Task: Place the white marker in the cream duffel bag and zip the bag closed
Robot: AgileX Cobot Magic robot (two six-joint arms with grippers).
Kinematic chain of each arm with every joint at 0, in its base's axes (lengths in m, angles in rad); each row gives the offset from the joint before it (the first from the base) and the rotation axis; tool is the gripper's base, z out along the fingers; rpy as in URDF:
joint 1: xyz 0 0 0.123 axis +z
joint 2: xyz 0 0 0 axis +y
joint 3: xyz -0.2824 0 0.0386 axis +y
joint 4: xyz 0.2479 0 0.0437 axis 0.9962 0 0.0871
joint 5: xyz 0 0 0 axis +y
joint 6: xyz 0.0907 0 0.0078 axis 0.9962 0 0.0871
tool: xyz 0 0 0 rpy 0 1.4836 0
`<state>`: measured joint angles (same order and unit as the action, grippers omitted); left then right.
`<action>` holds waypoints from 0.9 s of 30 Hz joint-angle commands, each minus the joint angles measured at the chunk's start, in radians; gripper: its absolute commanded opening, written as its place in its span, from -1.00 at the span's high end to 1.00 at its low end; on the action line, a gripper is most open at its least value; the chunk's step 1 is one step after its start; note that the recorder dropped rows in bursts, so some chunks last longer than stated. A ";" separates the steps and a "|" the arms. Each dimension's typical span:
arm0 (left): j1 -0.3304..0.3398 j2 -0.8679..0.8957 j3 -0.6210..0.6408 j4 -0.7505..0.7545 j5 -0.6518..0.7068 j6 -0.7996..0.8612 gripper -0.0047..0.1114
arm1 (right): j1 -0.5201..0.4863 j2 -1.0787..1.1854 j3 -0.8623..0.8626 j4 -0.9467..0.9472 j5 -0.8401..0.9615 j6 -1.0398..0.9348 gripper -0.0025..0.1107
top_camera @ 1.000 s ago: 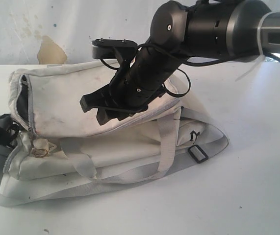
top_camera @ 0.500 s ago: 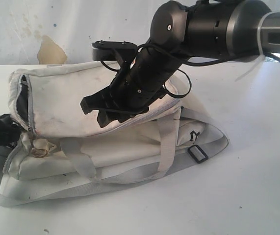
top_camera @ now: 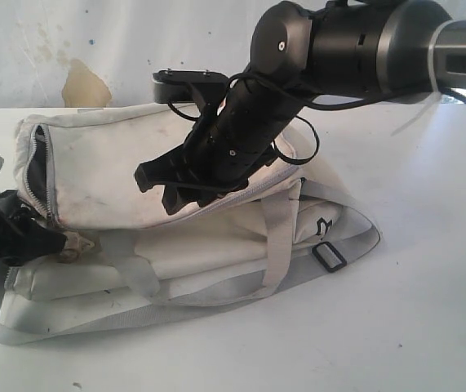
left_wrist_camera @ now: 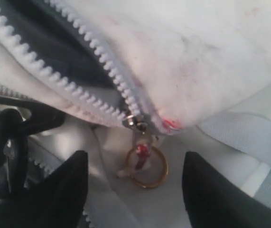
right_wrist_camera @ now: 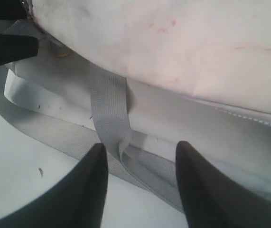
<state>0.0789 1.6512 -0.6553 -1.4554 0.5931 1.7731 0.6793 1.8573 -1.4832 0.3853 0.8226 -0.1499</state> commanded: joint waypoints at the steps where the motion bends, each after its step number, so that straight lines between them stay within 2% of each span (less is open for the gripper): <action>1: -0.006 0.046 0.003 -0.103 0.011 0.101 -0.14 | -0.005 -0.001 -0.004 0.003 -0.001 -0.012 0.20; 9: -0.006 0.120 0.001 -0.250 0.058 0.253 -0.11 | -0.005 -0.001 -0.004 0.003 -0.001 -0.012 0.20; 14: -0.006 0.124 0.001 -0.274 0.093 0.337 0.21 | -0.005 -0.001 -0.004 0.003 -0.003 -0.012 0.20; 19: -0.006 0.133 0.001 -0.289 0.175 0.334 0.58 | -0.005 -0.001 -0.004 0.003 -0.014 -0.012 0.20; 22: -0.006 0.129 -0.003 -0.225 0.182 0.204 0.92 | -0.005 -0.001 -0.004 -0.002 -0.013 -0.012 0.20; 25: 0.002 0.117 -0.036 -0.106 0.166 -0.008 0.92 | -0.005 -0.001 -0.004 -0.020 -0.013 -0.012 0.20; 27: 0.010 0.105 -0.072 0.019 0.176 -0.212 0.92 | -0.005 -0.001 -0.004 -0.030 -0.018 -0.025 0.20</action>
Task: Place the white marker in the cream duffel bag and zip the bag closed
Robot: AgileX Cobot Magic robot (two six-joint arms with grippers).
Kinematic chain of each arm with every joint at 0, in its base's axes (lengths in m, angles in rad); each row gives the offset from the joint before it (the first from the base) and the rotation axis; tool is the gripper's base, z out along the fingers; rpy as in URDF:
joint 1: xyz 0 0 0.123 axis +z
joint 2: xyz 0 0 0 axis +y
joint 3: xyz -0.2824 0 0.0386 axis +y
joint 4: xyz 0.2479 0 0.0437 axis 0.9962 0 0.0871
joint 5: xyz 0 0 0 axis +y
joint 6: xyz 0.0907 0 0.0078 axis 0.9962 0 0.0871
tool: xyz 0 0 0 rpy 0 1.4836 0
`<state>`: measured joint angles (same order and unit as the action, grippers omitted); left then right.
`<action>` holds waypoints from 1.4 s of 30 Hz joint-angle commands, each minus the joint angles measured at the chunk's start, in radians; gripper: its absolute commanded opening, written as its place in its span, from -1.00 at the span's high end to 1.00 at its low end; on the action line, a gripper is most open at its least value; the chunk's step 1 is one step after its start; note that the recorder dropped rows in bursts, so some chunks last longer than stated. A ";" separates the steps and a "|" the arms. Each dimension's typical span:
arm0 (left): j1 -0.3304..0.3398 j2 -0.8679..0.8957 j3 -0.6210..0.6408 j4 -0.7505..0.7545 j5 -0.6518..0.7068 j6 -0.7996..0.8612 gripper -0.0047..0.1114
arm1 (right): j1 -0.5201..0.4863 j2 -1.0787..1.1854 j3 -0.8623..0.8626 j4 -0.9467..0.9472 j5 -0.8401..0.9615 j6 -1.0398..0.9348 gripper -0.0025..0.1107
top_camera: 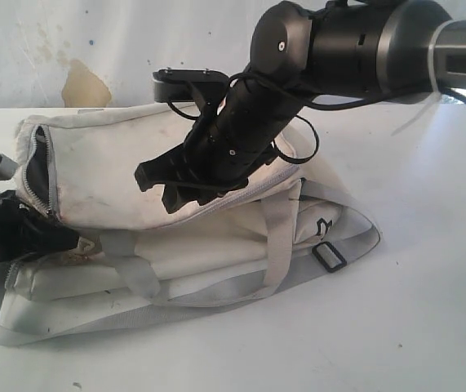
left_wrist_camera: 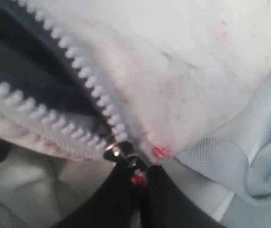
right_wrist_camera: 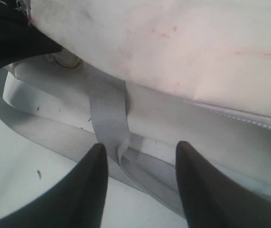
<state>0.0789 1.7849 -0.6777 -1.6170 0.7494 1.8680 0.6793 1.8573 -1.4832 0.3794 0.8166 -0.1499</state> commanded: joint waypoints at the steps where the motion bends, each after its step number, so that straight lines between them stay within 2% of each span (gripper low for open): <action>1: 0.018 -0.033 -0.072 0.233 0.035 -0.385 0.92 | -0.005 -0.001 -0.004 -0.025 -0.017 -0.047 0.20; 5: 0.041 -0.049 -0.158 0.494 0.179 -0.707 0.92 | -0.003 0.001 -0.004 -0.022 -0.050 -0.164 0.20; 8: 0.057 -0.051 -0.213 0.598 0.316 -0.886 0.92 | -0.001 0.008 -0.004 0.009 -0.099 -0.275 0.20; 11: 0.075 -0.051 -0.259 0.607 0.472 -0.983 0.92 | -0.001 0.024 -0.004 0.058 -0.137 -0.393 0.20; 17: 0.094 -0.064 -0.285 0.612 0.472 -1.145 0.92 | -0.001 0.062 -0.004 0.208 -0.141 -0.630 0.20; 19: 0.096 -0.064 -0.285 0.619 0.472 -1.167 0.92 | -0.001 0.069 -0.004 0.283 -0.134 -0.769 0.20; 23: 0.096 -0.064 -0.291 0.683 0.472 -1.251 0.92 | 0.017 0.076 -0.004 0.463 -0.123 -1.169 0.20; 26: 0.096 -0.064 -0.291 0.715 0.472 -1.266 0.92 | 0.045 0.080 -0.004 0.537 -0.143 -1.343 0.20; 33: 0.096 -0.064 -0.291 0.674 0.472 -1.263 0.92 | 0.120 0.125 -0.004 0.545 -0.227 -1.375 0.20; 39: 0.096 -0.064 -0.291 0.590 0.472 -1.263 0.92 | 0.144 0.171 -0.004 0.543 -0.360 -1.375 0.20; 42: 0.098 -0.064 -0.291 0.570 0.472 -1.282 0.92 | 0.151 0.174 -0.004 0.541 -0.416 -1.375 0.09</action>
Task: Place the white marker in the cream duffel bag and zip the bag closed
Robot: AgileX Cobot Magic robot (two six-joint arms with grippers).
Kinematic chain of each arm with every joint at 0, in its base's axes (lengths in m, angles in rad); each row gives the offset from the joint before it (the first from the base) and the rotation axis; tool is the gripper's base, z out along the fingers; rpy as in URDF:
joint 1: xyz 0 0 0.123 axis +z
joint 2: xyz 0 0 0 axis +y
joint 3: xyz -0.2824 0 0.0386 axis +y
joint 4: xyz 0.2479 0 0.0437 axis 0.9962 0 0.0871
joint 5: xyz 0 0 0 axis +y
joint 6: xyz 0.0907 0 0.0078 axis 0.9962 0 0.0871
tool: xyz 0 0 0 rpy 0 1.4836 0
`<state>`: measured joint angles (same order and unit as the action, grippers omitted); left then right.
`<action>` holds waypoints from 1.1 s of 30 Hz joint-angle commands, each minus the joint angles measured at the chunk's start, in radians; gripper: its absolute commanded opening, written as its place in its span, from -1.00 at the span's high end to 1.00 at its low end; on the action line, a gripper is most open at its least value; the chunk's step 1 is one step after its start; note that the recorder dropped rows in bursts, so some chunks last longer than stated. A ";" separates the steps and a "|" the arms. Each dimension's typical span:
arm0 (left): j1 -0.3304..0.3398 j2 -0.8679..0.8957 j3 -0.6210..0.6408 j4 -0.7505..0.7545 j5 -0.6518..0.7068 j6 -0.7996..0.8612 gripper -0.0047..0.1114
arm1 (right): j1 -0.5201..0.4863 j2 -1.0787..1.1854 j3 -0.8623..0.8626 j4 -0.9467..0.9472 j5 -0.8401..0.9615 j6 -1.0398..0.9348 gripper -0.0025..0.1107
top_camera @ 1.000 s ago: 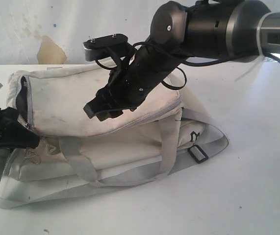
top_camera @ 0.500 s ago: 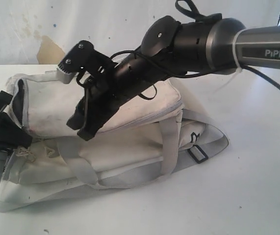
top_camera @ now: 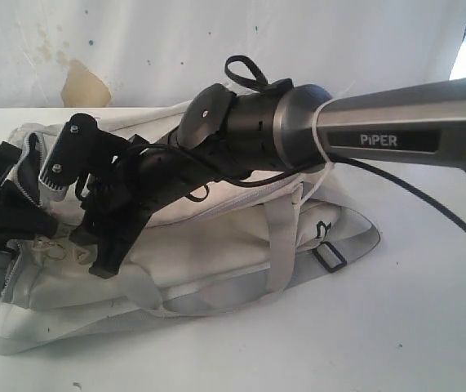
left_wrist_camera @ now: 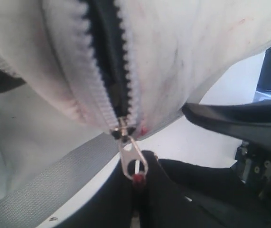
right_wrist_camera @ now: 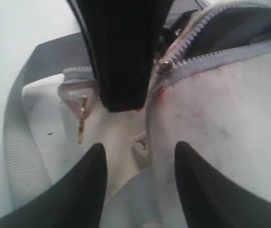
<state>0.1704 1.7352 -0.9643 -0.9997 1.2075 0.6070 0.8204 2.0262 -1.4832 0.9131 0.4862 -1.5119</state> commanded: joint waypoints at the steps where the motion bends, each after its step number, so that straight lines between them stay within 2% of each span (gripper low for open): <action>1: 0.006 -0.015 -0.004 -0.051 0.014 -0.030 0.92 | 0.012 0.005 -0.004 0.007 -0.102 -0.013 0.05; 4: 0.006 -0.015 -0.004 -0.076 0.014 -0.032 0.92 | 0.016 0.009 -0.004 0.007 -0.134 -0.013 -0.05; 10: 0.006 -0.015 -0.004 -0.225 0.014 -0.034 0.92 | 0.028 0.023 -0.004 0.007 -0.151 -0.013 -0.05; 20: 0.006 -0.015 -0.004 -0.222 0.014 -0.065 0.92 | 0.028 0.034 -0.004 0.044 -0.187 -0.009 -0.05; 29: 0.006 -0.013 -0.004 -0.246 0.014 -0.081 0.92 | 0.028 0.034 -0.004 0.149 -0.194 -0.009 0.21; 33: 0.006 -0.013 -0.004 -0.251 0.014 -0.089 0.92 | 0.028 0.034 -0.004 0.171 -0.194 -0.009 0.26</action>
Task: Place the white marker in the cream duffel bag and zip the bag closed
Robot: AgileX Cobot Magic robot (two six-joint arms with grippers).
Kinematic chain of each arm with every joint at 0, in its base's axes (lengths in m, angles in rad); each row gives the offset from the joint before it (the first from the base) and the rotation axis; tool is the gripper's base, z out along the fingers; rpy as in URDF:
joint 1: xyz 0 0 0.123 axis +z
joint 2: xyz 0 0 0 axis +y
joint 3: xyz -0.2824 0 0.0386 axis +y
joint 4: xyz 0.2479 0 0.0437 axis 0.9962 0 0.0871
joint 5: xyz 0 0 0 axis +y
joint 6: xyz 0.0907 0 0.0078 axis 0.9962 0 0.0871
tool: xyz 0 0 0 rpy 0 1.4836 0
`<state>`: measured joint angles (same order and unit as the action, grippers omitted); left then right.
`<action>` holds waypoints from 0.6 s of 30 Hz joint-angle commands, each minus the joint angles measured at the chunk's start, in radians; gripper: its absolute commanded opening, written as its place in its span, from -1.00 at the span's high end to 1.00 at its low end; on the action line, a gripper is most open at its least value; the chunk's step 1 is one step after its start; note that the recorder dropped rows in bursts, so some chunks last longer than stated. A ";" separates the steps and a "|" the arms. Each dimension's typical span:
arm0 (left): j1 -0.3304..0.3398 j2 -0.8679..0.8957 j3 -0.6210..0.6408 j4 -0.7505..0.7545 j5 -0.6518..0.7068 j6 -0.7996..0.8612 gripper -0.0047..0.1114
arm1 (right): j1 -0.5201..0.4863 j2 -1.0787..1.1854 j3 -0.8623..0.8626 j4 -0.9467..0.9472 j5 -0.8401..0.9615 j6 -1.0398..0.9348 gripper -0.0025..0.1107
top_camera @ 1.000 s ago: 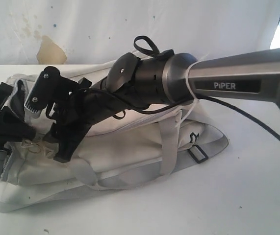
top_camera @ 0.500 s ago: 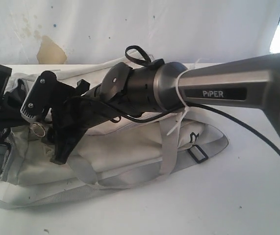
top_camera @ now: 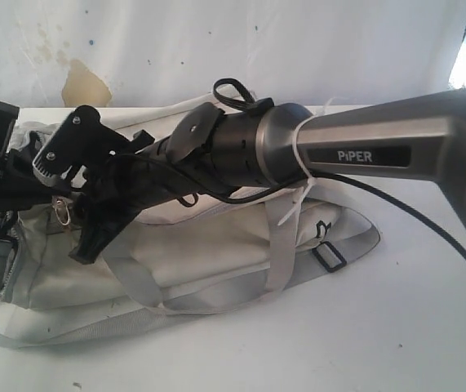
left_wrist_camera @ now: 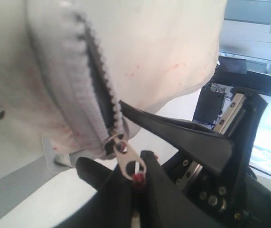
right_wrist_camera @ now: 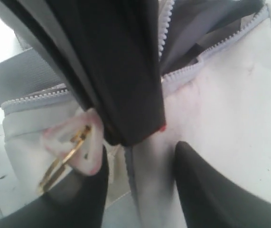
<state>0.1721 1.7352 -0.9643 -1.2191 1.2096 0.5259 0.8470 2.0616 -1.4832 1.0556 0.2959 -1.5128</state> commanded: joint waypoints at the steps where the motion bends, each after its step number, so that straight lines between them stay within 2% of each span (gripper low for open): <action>1: 0.005 -0.013 -0.004 -0.031 0.011 -0.008 0.92 | 0.003 -0.002 -0.004 0.031 -0.004 -0.008 0.27; 5: 0.005 -0.013 -0.004 -0.029 0.011 -0.008 0.92 | 0.015 -0.002 -0.004 0.048 -0.006 -0.008 0.27; 7: 0.005 -0.013 -0.004 -0.029 0.011 -0.008 0.92 | 0.022 0.000 -0.004 0.048 -0.008 -0.008 0.35; 13: 0.005 -0.013 -0.004 -0.029 0.011 -0.030 0.92 | 0.026 0.001 -0.004 0.048 0.013 -0.008 0.95; 18: 0.016 -0.013 -0.004 -0.044 0.011 -0.057 0.92 | 0.026 0.001 -0.004 0.043 0.022 -0.008 0.96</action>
<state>0.1786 1.7352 -0.9643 -1.2295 1.2096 0.4930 0.8662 2.0663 -1.4832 1.0919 0.2932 -1.5128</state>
